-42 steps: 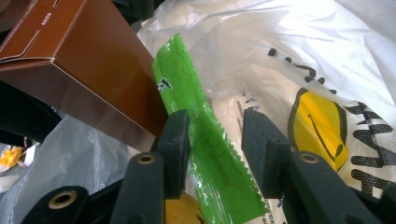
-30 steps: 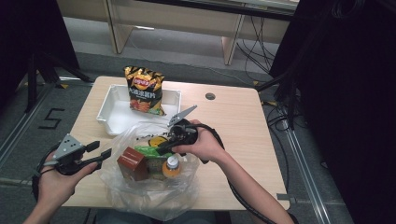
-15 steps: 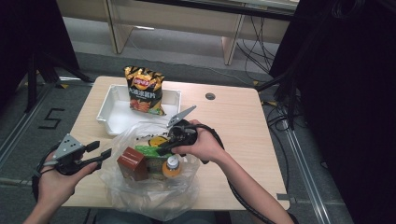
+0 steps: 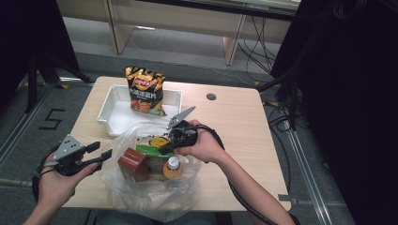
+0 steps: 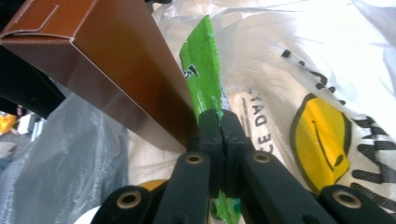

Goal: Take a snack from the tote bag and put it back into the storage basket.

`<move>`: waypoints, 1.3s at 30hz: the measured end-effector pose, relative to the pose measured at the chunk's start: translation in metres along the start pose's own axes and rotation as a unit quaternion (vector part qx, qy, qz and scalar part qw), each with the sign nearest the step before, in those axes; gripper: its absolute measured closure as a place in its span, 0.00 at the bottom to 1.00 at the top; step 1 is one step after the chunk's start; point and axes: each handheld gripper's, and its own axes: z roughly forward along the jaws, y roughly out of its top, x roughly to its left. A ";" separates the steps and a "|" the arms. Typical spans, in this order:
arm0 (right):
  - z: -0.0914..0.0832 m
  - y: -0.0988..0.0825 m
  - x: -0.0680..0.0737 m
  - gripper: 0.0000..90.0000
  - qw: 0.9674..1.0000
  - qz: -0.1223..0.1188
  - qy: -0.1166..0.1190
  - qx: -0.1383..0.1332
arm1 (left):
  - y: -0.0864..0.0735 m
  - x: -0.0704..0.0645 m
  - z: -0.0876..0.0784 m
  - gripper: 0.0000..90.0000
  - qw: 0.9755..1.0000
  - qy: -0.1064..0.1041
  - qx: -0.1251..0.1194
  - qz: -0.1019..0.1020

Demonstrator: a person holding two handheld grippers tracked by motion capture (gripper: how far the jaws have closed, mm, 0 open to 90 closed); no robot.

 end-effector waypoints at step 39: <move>-0.049 0.013 0.017 1.00 0.993 -0.034 -0.040 -0.101 | -0.001 0.000 0.002 0.49 1.000 -0.001 -0.001 0.000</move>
